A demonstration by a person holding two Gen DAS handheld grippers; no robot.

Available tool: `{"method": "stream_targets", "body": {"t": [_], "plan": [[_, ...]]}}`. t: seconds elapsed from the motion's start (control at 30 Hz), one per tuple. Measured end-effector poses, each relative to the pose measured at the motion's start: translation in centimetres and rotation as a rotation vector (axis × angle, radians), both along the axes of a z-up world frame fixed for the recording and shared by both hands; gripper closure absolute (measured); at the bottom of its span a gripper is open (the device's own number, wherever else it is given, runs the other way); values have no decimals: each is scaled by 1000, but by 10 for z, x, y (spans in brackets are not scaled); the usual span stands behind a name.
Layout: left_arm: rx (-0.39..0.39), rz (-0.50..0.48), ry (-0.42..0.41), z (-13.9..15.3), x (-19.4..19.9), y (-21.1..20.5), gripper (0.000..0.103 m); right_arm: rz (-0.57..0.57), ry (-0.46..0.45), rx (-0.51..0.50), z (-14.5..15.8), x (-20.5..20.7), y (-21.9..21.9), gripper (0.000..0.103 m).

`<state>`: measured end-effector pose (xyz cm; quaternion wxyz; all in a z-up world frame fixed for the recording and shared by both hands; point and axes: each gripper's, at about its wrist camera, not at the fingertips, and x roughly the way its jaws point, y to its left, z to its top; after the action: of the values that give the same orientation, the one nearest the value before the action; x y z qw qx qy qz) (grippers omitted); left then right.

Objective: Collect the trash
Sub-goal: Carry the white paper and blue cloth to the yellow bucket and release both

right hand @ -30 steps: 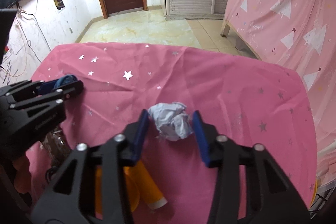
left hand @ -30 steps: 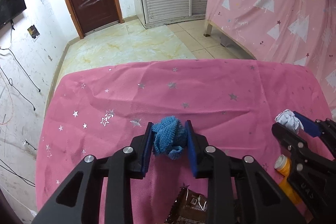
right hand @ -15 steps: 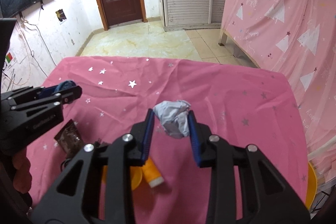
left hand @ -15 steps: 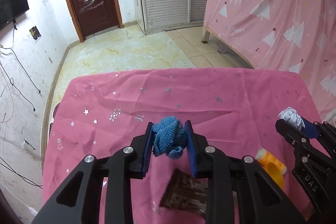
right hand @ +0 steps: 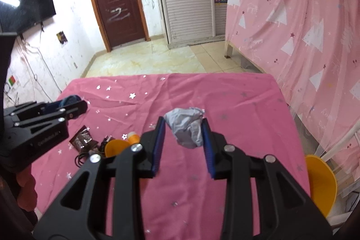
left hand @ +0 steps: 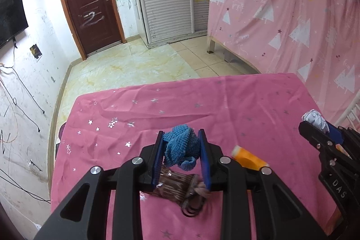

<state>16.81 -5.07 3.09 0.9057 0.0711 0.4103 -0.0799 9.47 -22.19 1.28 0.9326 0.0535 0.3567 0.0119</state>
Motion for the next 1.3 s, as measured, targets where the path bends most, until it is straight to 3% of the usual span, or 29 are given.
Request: {"method": "stream_targets", "body": {"t": [0.53, 1.13, 1.3], "plan": [[43, -116, -32, 13, -39, -83, 80, -136, -97, 73, 8, -63, -85, 73], [69, -315, -7, -4, -88, -204, 80, -335, -98, 118, -18, -126, -184, 72], [38, -368, 31, -7, -99, -233, 80, -376, -90, 120, -23, -137, -207, 72]]}}
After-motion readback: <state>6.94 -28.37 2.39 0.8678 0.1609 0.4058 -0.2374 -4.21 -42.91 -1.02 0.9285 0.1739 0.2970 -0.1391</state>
